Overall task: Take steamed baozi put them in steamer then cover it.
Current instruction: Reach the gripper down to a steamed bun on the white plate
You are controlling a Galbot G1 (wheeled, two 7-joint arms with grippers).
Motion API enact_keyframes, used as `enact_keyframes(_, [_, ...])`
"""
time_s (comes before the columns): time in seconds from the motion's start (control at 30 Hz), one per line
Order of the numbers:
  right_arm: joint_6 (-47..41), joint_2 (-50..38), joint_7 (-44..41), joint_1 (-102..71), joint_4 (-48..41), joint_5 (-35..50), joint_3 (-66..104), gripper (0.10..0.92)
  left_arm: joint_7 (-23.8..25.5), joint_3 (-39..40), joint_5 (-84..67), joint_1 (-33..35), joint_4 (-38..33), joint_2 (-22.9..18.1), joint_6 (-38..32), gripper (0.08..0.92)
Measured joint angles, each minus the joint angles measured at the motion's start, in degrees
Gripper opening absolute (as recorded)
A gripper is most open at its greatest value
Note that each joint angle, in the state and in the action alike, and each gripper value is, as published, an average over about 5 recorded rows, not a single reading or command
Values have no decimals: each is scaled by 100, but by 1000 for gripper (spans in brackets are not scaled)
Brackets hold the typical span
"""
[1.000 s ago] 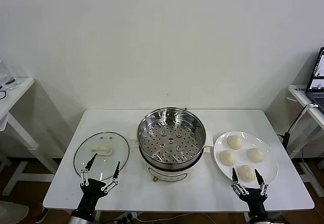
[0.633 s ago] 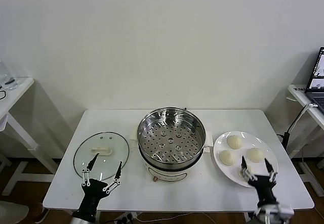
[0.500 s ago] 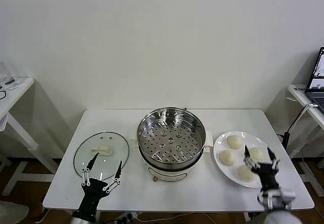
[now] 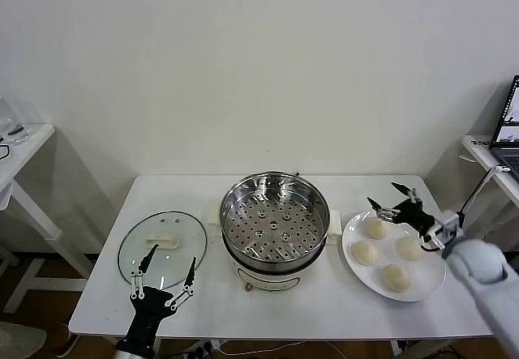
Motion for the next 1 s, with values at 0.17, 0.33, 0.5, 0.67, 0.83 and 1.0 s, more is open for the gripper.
enact_keyframes(0.17, [150, -7, -1240, 1279, -716, -825, -1106, 823, -5, -33, 11, 27, -11, -56, 8, 823])
enact_keyframes(0.33, [267, 170, -1963, 2251, -1360, -1478, -1965, 823, -9, -82, 19, 76, -11, -115, -3, 823])
enact_keyframes(0.5, [391, 461, -2387, 2834, -1979, -2018, -2482, 823, -11, -113, 35, 130, -11, -154, -26, 823])
enact_keyframes(0.67, [498, 765, -2618, 3135, -2509, -2443, -2770, 823, -12, -118, 46, 161, -13, -184, -35, 823])
enact_keyframes(0.83, [588, 1025, -2722, 3257, -2900, -2709, -2887, 823, -18, -120, 48, 161, -14, -197, -34, 823])
enact_keyframes(1.0, [658, 1247, -2785, 3281, -3178, -2907, -2914, 823, -26, -135, 47, 164, -20, -204, -27, 823])
